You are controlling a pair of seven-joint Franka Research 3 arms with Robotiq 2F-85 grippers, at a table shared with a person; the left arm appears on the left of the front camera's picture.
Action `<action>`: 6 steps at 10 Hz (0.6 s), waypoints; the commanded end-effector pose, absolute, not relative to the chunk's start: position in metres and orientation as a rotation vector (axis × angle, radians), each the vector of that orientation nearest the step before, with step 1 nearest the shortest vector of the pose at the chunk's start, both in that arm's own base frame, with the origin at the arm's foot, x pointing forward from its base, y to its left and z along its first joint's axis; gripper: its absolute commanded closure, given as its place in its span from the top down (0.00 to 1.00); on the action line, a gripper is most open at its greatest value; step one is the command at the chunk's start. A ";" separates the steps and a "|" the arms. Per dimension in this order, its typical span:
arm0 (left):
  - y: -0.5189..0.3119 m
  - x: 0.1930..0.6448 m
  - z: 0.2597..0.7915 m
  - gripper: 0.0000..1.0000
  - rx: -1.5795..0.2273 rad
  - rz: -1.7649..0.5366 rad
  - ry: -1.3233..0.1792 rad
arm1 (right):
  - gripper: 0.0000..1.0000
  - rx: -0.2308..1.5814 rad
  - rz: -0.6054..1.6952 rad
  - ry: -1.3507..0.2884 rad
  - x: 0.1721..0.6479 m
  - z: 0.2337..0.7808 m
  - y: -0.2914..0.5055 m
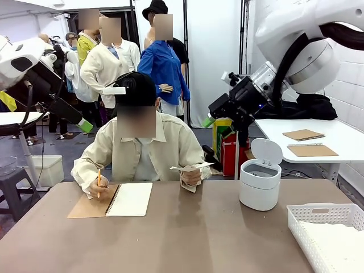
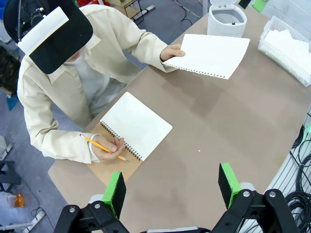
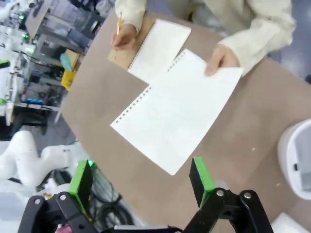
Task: Sort the paper based on its condition.
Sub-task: If a person hands you a paper, place it in the Organizing basket , and if it's crumpled, put it in the Trash can.
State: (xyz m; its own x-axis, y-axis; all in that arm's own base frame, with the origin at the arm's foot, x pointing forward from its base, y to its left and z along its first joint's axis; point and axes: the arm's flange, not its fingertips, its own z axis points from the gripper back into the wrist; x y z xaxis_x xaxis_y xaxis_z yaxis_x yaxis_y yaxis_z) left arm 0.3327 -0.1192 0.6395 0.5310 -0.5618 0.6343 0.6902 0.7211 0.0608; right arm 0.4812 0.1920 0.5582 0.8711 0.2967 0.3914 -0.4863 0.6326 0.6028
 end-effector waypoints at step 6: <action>-0.118 0.333 0.639 1.00 -0.215 -0.750 -0.677 | 1.00 0.837 0.407 -0.175 0.478 0.550 0.193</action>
